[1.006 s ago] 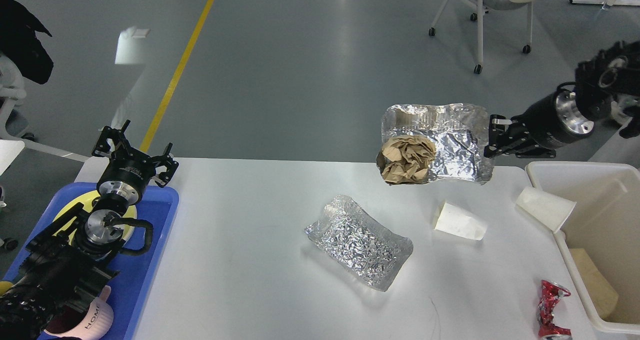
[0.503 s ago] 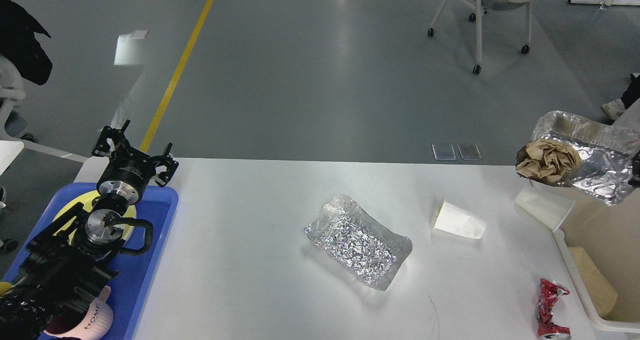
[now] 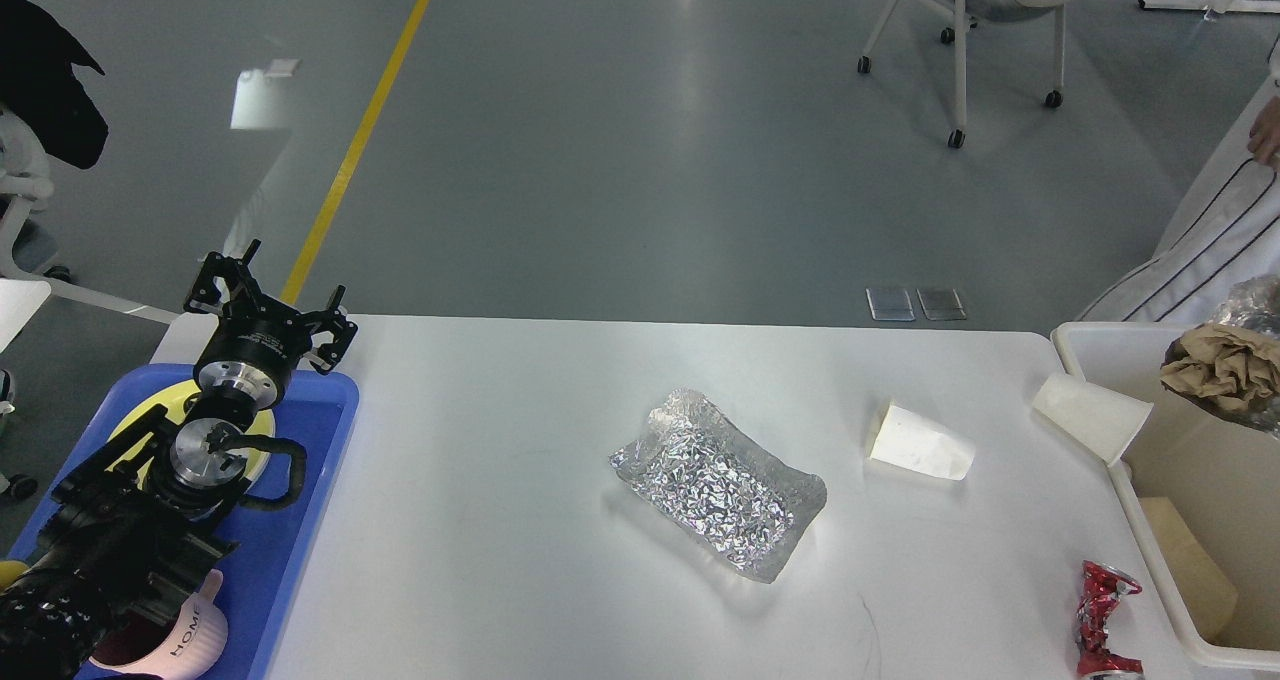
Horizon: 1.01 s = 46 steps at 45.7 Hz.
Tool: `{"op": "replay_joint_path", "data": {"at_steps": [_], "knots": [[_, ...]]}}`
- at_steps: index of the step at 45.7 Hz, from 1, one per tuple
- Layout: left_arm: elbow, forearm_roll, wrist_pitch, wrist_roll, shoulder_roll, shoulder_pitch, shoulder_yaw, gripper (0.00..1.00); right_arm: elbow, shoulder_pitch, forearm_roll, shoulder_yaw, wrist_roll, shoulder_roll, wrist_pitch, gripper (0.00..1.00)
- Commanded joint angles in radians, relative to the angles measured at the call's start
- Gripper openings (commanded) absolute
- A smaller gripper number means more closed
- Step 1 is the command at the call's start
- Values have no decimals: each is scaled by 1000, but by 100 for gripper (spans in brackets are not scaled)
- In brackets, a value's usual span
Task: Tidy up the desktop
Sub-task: 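Tip the foil tray into the bin and release it, then raise the right arm back over the table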
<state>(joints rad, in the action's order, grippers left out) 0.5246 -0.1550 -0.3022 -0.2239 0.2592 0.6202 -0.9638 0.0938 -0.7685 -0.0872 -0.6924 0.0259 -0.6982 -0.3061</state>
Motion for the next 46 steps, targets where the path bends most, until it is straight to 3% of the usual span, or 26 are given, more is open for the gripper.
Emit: {"op": "replay_joint_path", "data": {"at_steps": [1, 4, 7, 9, 10, 11, 33, 46], "knots": [[0, 0, 0, 0, 0, 0, 0, 98, -6, 75, -37, 1, -1, 16, 61, 0], [0, 0, 0, 0, 0, 1, -1, 98, -12, 97, -43, 1, -1, 20, 84, 0], [0, 0, 0, 0, 0, 0, 0, 98, -17, 107, -43, 1, -1, 26, 104, 23], [0, 0, 0, 0, 0, 0, -1, 98, -16, 110, -43, 1, 0, 26, 105, 50], [0, 0, 0, 0, 0, 1, 0, 98, -16, 110, -43, -1, 0, 26, 101, 83], [0, 0, 0, 0, 0, 0, 0, 98, -16, 112, -43, -4, -1, 26, 99, 100], [0, 0, 0, 0, 0, 0, 0, 98, -17, 106, -43, -7, -1, 28, 85, 100], [0, 0, 0, 1, 0, 0, 0, 98, -9, -182, -23, -64, -3, 106, 36, 100]]}}
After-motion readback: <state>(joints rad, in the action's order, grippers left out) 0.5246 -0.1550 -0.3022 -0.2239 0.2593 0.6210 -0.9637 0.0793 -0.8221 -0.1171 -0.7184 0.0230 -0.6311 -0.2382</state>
